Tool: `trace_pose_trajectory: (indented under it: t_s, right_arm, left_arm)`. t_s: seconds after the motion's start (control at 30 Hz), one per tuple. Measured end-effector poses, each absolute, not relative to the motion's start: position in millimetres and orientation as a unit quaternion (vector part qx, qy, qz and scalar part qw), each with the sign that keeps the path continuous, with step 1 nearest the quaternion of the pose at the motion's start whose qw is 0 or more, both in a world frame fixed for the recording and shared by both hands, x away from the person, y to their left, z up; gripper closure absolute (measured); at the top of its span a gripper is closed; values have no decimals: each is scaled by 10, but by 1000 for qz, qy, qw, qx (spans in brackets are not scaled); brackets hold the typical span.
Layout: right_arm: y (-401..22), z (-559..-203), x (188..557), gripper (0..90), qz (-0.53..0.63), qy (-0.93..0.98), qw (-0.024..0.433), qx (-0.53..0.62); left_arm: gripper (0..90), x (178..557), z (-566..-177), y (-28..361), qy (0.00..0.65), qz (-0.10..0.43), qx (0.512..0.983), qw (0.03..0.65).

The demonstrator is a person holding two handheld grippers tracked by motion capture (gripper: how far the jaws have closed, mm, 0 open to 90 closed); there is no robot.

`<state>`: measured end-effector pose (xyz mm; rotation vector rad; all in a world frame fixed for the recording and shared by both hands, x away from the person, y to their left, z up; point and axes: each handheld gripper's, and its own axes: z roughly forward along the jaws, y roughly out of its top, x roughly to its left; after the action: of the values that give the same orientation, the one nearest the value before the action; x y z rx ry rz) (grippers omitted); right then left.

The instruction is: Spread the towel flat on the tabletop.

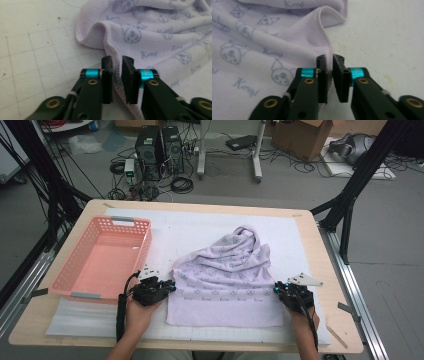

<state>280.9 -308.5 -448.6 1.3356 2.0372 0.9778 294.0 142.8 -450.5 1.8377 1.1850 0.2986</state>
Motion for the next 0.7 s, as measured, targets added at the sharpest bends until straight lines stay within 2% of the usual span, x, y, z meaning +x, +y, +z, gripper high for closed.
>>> trace_pose_trajectory:
  t_s: [0.03, 0.07, 0.17, 0.63, 0.7]
  right_arm:
    - [-3092, -4471, 2799, 748, 364, 749, 256, 491]
    - [-3109, -4454, 2786, 726, 369, 747, 254, 491]
    - [-3164, -4412, 2713, 680, 385, 745, 243, 488]
    - [-3284, -4450, 2275, 588, 384, 762, 193, 485]
    - [-3296, -4453, 2207, 579, 385, 760, 192, 486]
  left_arm:
    - [644, 2939, -4503, 1457, 485, 110, 742, 449]
    - [600, 2926, -4505, 1485, 485, 102, 741, 453]
    - [566, 2847, -4495, 1552, 482, 96, 741, 457]
    - [490, 2405, -4511, 1526, 448, 56, 763, 463]
    - [496, 2316, -4513, 1431, 435, 75, 774, 454]
